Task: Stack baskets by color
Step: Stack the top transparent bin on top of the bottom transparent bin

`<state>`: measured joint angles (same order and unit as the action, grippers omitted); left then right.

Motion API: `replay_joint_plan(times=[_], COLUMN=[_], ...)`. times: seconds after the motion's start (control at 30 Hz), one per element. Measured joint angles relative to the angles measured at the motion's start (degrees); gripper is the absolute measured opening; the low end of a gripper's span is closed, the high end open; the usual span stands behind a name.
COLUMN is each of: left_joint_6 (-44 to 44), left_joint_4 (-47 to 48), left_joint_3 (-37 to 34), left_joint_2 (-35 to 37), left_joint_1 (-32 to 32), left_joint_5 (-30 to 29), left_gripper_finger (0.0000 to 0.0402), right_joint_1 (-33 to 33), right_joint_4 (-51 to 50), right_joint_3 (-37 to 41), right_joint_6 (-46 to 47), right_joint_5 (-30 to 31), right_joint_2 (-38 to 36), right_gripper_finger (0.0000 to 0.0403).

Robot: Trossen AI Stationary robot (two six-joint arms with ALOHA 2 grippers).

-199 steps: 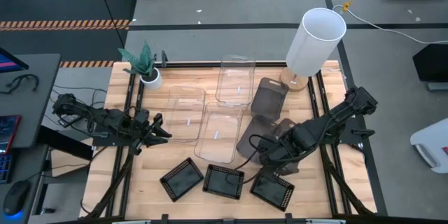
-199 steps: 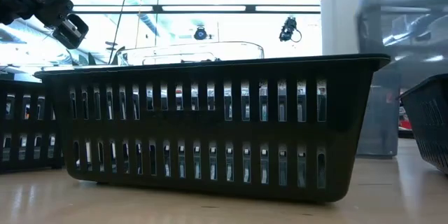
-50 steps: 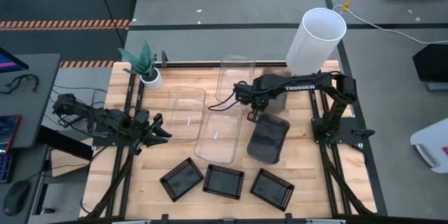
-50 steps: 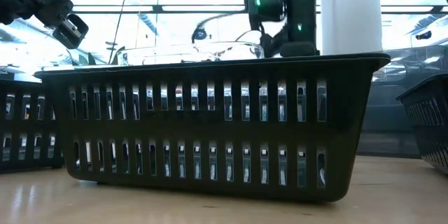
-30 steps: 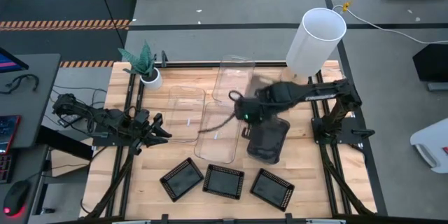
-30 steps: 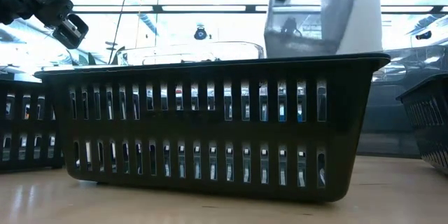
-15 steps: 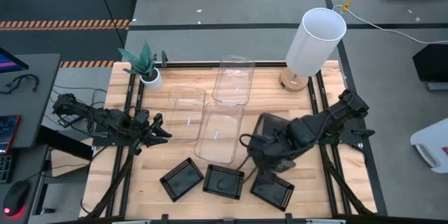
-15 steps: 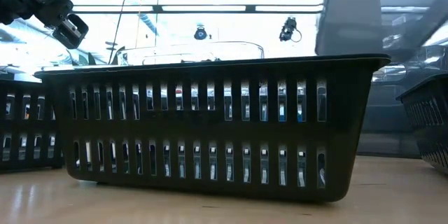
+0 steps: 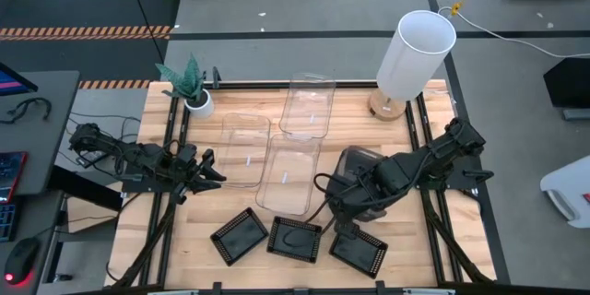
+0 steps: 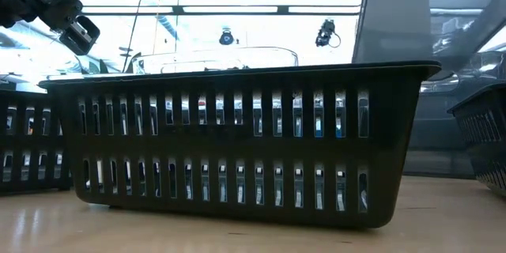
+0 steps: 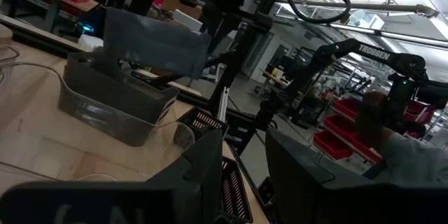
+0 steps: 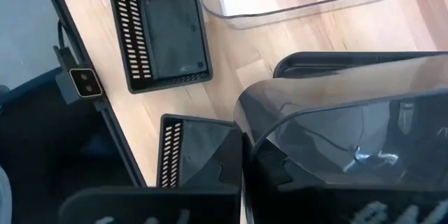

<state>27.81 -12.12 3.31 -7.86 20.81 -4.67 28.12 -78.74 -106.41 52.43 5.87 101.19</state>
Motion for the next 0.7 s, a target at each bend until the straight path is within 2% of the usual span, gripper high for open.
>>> replay_joint_plan(times=[0.37, 0.7], left_joint_6=[0.0, 0.0], left_joint_4=[0.02, 0.0], left_joint_3=[0.0, 0.0], left_joint_2=[0.02, 0.02], left_joint_1=[0.0, 0.0], left_joint_5=[0.0, -0.01], left_gripper_finger=[0.0117, 0.0117], right_joint_1=[-0.61, -2.53], right_joint_4=[-1.65, -2.74], right_joint_3=[0.02, 0.02], right_joint_6=[-0.42, -0.13], right_joint_5=[0.14, 5.24], right_joint_2=[0.0, 0.68], right_gripper_finger=[0.0008, 0.0008])
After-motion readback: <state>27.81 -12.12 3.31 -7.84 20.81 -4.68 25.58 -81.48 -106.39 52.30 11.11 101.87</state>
